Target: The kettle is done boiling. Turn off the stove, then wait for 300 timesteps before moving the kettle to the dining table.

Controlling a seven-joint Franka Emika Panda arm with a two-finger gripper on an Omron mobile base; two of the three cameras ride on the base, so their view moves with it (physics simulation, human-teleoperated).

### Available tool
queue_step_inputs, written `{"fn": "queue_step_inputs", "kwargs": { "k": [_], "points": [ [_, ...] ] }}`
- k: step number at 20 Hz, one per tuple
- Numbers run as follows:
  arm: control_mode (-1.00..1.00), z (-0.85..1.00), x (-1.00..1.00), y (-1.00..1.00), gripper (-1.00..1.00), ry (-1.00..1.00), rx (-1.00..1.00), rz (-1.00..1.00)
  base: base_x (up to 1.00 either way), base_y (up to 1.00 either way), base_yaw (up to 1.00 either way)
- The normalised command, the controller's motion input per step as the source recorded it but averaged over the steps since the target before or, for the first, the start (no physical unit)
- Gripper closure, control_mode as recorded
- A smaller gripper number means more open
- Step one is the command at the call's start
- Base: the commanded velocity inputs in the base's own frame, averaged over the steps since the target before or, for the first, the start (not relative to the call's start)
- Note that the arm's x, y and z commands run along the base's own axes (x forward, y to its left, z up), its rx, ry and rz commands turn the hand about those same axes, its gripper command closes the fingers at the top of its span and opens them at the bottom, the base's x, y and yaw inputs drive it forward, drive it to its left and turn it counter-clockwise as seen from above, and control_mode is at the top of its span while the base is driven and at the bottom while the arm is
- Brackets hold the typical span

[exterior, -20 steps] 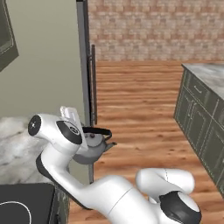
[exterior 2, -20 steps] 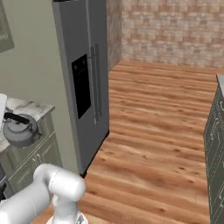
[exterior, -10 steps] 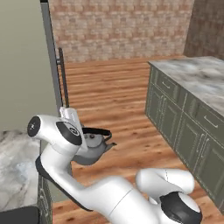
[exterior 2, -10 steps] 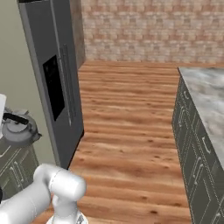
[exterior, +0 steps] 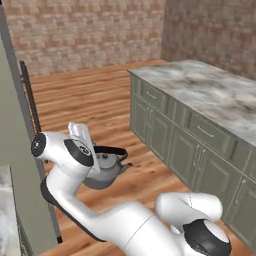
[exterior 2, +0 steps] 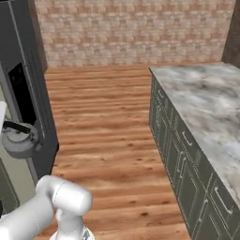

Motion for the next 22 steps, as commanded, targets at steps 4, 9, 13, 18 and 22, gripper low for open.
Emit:
{"fn": "queue_step_inputs", "kwargs": {
  "k": [4,9,13,18,22],
  "points": [
    [1.00,0.00,0.00,0.00,1.00,0.00,0.00,0.00,-0.24,-0.12,-0.42],
    [1.00,0.00,0.00,0.00,1.00,0.00,0.00,0.00,-0.55,-0.21,-0.41],
    [1.00,0.00,0.00,0.00,1.00,0.00,0.00,0.00,-0.45,-0.26,-0.39],
    [1.00,0.00,0.00,0.00,1.00,0.00,0.00,0.00,-0.04,-0.39,-0.29],
    [1.00,0.00,0.00,0.00,1.00,0.00,0.00,0.00,0.27,-0.40,-0.17]
  ]
}}
